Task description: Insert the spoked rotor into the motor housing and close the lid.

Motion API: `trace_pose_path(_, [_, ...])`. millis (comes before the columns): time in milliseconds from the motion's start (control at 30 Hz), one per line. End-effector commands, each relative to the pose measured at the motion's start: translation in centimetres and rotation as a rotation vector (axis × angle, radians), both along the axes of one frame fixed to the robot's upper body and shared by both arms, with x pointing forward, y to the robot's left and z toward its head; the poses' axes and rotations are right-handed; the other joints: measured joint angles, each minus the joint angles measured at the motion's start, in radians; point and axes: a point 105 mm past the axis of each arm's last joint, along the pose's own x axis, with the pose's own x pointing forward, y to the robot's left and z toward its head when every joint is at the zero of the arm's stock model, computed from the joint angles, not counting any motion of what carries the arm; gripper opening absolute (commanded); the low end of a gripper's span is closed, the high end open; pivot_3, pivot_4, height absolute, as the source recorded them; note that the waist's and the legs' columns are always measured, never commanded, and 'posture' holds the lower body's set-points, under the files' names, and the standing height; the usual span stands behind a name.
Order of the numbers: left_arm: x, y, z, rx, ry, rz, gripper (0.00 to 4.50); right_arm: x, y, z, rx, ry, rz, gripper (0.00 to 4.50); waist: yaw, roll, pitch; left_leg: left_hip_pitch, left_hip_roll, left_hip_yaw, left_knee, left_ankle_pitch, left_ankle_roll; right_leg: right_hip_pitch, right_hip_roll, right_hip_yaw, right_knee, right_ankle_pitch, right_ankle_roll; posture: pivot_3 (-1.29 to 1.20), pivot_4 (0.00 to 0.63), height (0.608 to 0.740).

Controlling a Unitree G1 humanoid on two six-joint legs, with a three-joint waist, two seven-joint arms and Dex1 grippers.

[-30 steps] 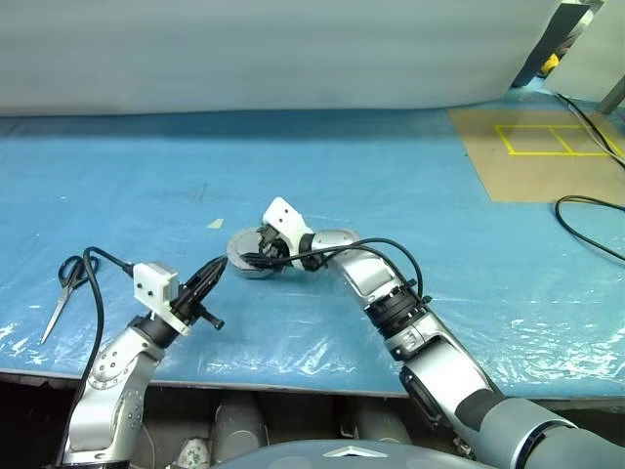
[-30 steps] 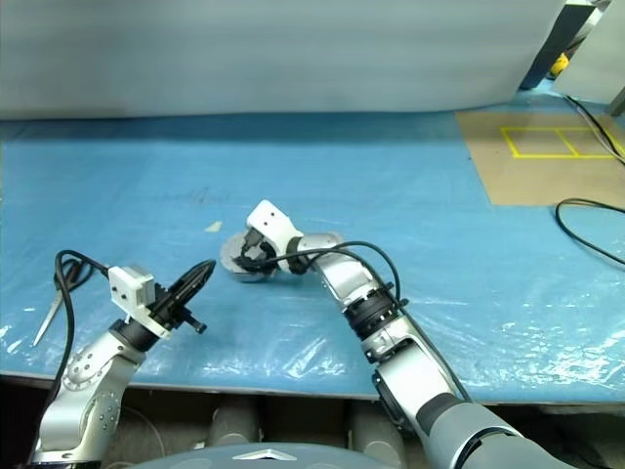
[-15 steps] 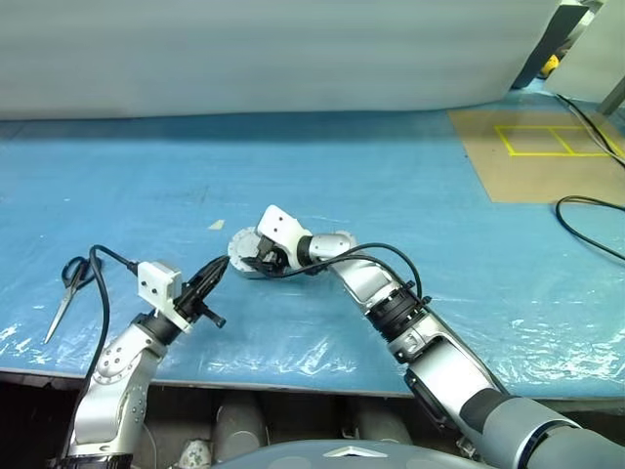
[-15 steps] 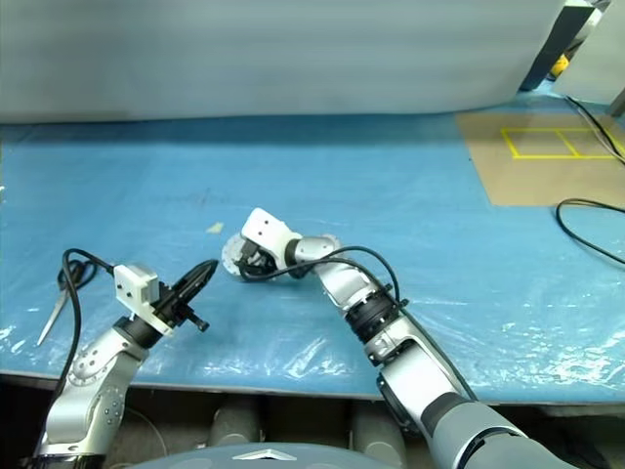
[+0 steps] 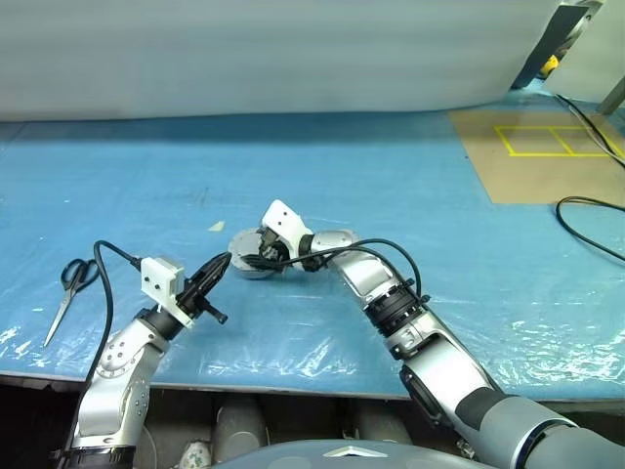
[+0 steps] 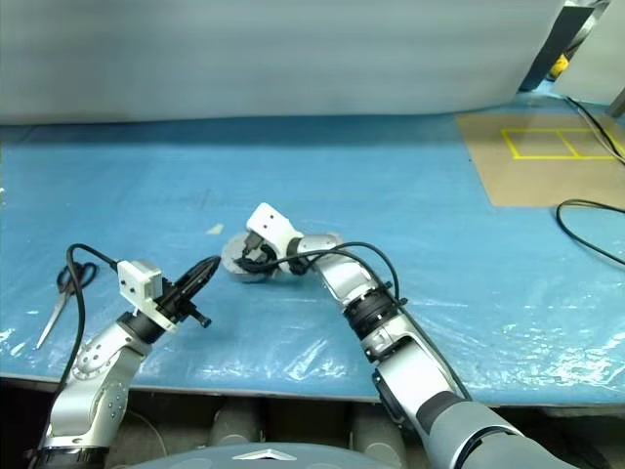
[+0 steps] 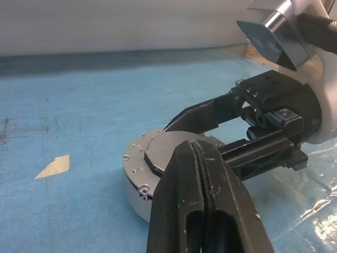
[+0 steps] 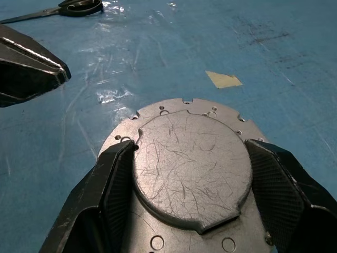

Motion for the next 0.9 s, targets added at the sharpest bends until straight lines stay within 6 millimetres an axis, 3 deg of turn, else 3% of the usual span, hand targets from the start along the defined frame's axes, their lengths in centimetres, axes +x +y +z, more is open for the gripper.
trace_pose_path(33, [0.2,-0.3,1.1,0.007,-0.054,-0.012,0.0,-0.2,-2.9,-5.7,-0.164,0.109,-0.081,2.95,0.0,0.0,0.0,0.0,0.0,0.0,0.0,0.0,0.0,0.0,0.0,0.0,0.0,0.0,0.0,0.0,0.15,0.74])
trace_pose_path(200, [0.4,-0.6,1.2,0.007,-0.058,-0.018,0.0,-0.2,-3.1,-6.2,-0.177,0.087,-0.08,2.95,0.0,0.0,-0.001,0.001,0.0,0.0,-0.001,0.0,0.0,0.0,0.0,0.0,0.0,0.0,0.001,0.0,0.15,0.74])
trace_pose_path(567, [0.7,-0.9,1.6,0.013,-0.066,-0.028,0.0,-1.0,-2.8,-6.5,-0.055,0.228,-0.059,2.95,0.0,0.0,-0.002,0.0,-0.001,0.0,-0.005,0.0,0.0,-0.002,0.0,0.001,0.0,0.0,0.001,0.0,0.15,0.74])
trace_pose_path(667, [0.8,-0.8,1.7,0.014,-0.068,-0.029,0.0,-0.8,-3.7,-7.7,-0.177,0.105,-0.036,2.95,-0.001,0.0,-0.003,-0.001,-0.001,0.0,-0.006,0.0,0.0,-0.002,0.0,0.001,-0.002,0.0,0.001,0.0,0.15,0.74])
trace_pose_path(900, [1.1,-0.5,1.7,0.02,-0.077,-0.012,0.0,-0.6,-4.2,-8.4,-0.235,0.076,-0.031,2.95,-0.001,0.003,-0.006,0.001,-0.003,0.001,-0.015,0.0,0.0,-0.002,0.0,0.002,-0.005,-0.001,0.001,0.0,0.15,0.74])
